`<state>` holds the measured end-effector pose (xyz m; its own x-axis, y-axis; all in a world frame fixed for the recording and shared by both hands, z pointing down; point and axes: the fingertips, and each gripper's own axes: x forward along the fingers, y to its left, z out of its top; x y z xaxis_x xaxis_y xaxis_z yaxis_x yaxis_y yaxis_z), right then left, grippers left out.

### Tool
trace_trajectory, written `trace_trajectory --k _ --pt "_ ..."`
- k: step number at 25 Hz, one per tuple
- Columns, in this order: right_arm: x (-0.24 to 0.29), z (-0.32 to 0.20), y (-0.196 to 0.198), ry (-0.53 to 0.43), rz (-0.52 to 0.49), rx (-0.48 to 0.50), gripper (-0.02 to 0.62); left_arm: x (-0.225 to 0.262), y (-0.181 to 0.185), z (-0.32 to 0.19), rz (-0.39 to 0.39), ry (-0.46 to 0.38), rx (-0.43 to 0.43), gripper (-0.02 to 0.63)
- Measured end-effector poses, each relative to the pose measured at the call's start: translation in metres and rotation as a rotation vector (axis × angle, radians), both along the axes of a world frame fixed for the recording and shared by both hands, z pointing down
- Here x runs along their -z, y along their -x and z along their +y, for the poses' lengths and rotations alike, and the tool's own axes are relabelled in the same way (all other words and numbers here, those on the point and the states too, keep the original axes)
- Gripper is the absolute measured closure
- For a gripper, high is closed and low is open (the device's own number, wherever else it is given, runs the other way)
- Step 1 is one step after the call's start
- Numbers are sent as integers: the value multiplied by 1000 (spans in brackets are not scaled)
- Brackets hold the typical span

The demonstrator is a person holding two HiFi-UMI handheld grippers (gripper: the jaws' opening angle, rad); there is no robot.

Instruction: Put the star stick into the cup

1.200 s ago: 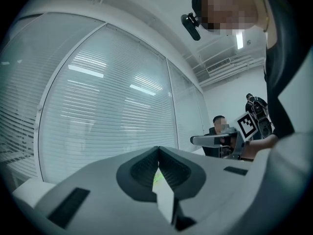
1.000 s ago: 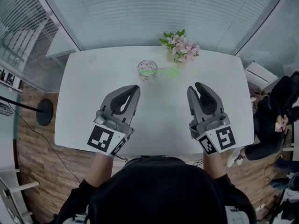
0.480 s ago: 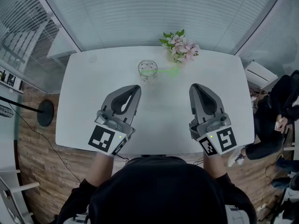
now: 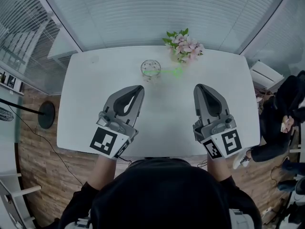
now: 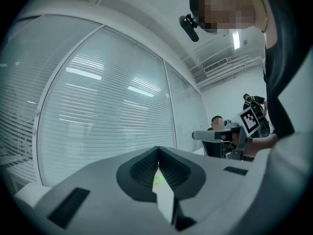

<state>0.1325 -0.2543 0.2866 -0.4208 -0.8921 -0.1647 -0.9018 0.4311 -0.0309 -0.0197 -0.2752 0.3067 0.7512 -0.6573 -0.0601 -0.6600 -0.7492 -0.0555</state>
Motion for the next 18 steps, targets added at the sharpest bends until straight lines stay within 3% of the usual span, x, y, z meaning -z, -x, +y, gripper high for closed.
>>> trace_trajectory --k 18 --pt "-1 -1 6 0 42 9 591 4 -1 0 6 -8 5 592"
